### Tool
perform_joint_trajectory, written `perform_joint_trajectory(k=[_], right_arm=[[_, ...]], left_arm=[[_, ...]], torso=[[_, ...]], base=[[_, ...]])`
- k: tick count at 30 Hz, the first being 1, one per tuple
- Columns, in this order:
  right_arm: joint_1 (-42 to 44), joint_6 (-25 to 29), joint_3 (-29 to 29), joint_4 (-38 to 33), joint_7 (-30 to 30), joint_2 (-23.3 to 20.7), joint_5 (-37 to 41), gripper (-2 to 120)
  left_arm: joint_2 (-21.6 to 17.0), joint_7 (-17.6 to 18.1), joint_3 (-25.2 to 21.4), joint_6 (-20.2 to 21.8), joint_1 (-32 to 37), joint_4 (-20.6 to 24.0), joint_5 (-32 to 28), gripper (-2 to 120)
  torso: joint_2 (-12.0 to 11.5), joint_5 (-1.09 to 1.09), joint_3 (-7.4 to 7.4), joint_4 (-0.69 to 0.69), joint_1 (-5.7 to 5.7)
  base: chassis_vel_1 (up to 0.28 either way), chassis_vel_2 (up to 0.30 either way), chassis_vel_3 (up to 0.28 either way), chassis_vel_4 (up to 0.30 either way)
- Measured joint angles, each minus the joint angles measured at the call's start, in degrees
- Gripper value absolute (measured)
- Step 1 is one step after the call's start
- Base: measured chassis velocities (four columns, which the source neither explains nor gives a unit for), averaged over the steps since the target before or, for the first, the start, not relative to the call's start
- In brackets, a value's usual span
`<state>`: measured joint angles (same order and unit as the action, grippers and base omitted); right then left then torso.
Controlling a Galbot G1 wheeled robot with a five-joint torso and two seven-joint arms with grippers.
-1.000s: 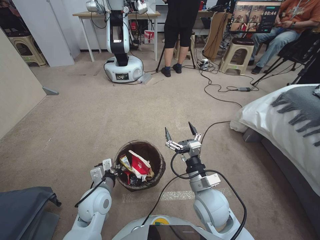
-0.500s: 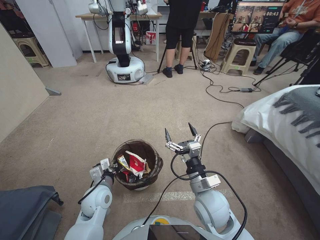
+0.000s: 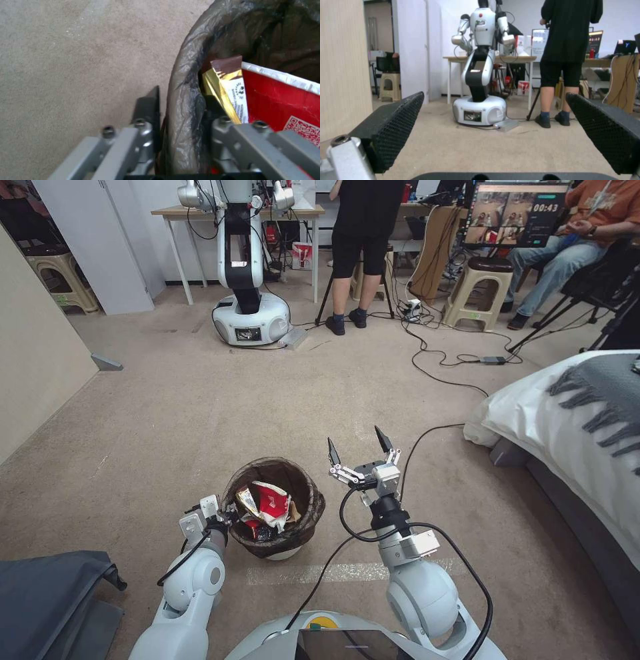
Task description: Pick up the trash bin, then pick up the garbage from the floor and place it into the trash bin.
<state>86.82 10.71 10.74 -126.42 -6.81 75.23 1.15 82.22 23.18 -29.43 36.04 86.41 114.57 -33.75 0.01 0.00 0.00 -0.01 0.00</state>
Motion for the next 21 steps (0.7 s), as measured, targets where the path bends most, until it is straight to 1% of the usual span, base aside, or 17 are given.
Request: perform_joint_trajectory(k=[1, 2, 3, 5, 6, 7, 8, 9, 11, 12, 13, 14, 15, 17, 18, 20, 21], right_arm=[[-0.02, 0.00, -0.02, 0.00, 0.05, -0.01, -0.01, 100], [-0.02, 0.01, -0.07, 0.01, 0.12, -0.01, -0.04, 100], [-0.02, 0.01, -0.07, 0.01, 0.12, -0.01, -0.04, 100], [-0.02, 0.02, -0.25, 0.01, 0.23, 0.04, -0.15, 100], [-0.02, 0.03, -0.34, 0.04, 0.30, 0.09, -0.23, 100], [-0.02, 0.03, -0.34, 0.04, 0.30, 0.09, -0.23, 100], [-0.02, 0.04, -0.40, 0.07, 0.37, 0.13, -0.29, 100], [-0.02, 0.04, -0.40, 0.07, 0.37, 0.13, -0.29, 100], [-0.04, 0.05, -0.46, 0.11, 0.44, 0.16, -0.36, 100], [-0.04, 0.05, -0.46, 0.11, 0.44, 0.16, -0.36, 100], [-0.06, 0.06, -0.47, 0.12, 0.47, 0.17, -0.39, 100], [-0.07, 0.06, -0.48, 0.13, 0.52, 0.16, -0.41, 100], [-0.07, 0.06, -0.48, 0.13, 0.52, 0.16, -0.41, 100], [-0.07, 0.09, -0.50, 0.17, 0.62, 0.12, -0.46, 100], [-0.07, 0.09, -0.50, 0.17, 0.62, 0.12, -0.46, 100], [-0.12, 0.12, -0.51, 0.19, 0.69, 0.11, -0.47, 100], [-0.12, 0.12, -0.51, 0.19, 0.69, 0.11, -0.47, 100]], left_arm=[[-0.02, -0.08, 0.01, 0.00, 0.00, 0.00, 0.08, 29], [-0.03, -0.19, 0.03, 0.00, 0.00, 0.00, 0.25, 36], [-0.03, -0.19, 0.03, 0.00, 0.00, 0.00, 0.25, 36], [-0.03, -0.31, 0.15, 0.00, 0.00, 0.00, 0.46, 42], [-0.03, -0.35, 0.21, 0.00, 0.00, 0.00, 0.60, 49], [-0.03, -0.35, 0.21, 0.00, 0.00, 0.00, 0.60, 49], [-0.03, -0.37, 0.22, 0.00, 0.00, 0.00, 0.75, 54], [-0.03, -0.37, 0.22, 0.00, 0.00, 0.00, 0.75, 54], [-0.03, -0.41, 0.25, 0.00, 0.00, 0.00, 0.87, 67], [-0.03, -0.41, 0.25, 0.00, 0.00, 0.00, 0.87, 67], [-0.03, -0.42, 0.25, 0.00, -0.01, 0.00, 0.92, 71], [-0.03, -0.48, 0.25, -0.02, -0.04, 0.00, 0.96, 80], [-0.03, -0.48, 0.25, -0.02, -0.04, 0.00, 0.96, 80], [0.00, -0.62, 0.25, -0.30, -0.09, -0.01, 1.13, 91], [0.00, -0.62, 0.25, -0.30, -0.09, -0.01, 1.13, 91], [0.07, -1.14, 0.41, -1.01, -0.32, -0.05, 1.47, 99], [0.07, -1.14, 0.41, -1.01, -0.32, -0.05, 1.47, 99]], torso=[[0.00, 0.00, 0.00, 0.00, 0.00], [0.00, 0.00, 0.00, 0.00, 0.00], [0.00, 0.00, 0.00, 0.00, 0.00], [0.00, 0.00, 0.00, 0.00, 0.00], [0.00, 0.00, 0.00, 0.00, 0.00], [0.00, 0.00, 0.00, 0.00, 0.00], [0.00, 0.00, 0.00, 0.00, 0.00], [0.00, 0.00, 0.00, 0.00, 0.00], [0.00, 0.00, 0.00, 0.00, 0.00], [0.00, 0.00, 0.00, 0.00, 0.00], [0.00, 0.00, 0.00, 0.00, 0.00], [-0.01, 0.00, 0.00, 0.00, 0.00], [-0.01, 0.00, 0.00, 0.00, 0.00], [-0.01, -0.01, 0.01, 0.00, 0.00], [-0.01, -0.01, 0.01, 0.00, 0.00], [-0.01, -0.02, 0.01, 0.00, 0.00], [-0.01, -0.02, 0.01, 0.00, 0.00]], base=[[0.000, 0.000, 0.000, 0.000], [0.000, 0.000, 0.000, 0.000], [0.000, 0.000, 0.000, 0.000], [0.000, 0.000, 0.000, 0.000], [0.000, 0.000, 0.000, 0.000], [0.000, 0.000, 0.000, 0.000], [0.000, 0.000, 0.000, 0.000], [0.000, 0.000, 0.000, 0.000], [0.000, 0.000, 0.000, 0.000], [0.000, 0.000, 0.000, 0.000], [0.000, 0.000, 0.000, 0.000], [0.000, 0.000, 0.000, 0.000], [0.000, 0.000, 0.000, 0.000], [0.000, 0.000, 0.000, 0.000], [0.000, 0.000, 0.000, 0.000], [0.000, 0.000, 0.000, 0.000], [0.000, 0.000, 0.000, 0.000]])
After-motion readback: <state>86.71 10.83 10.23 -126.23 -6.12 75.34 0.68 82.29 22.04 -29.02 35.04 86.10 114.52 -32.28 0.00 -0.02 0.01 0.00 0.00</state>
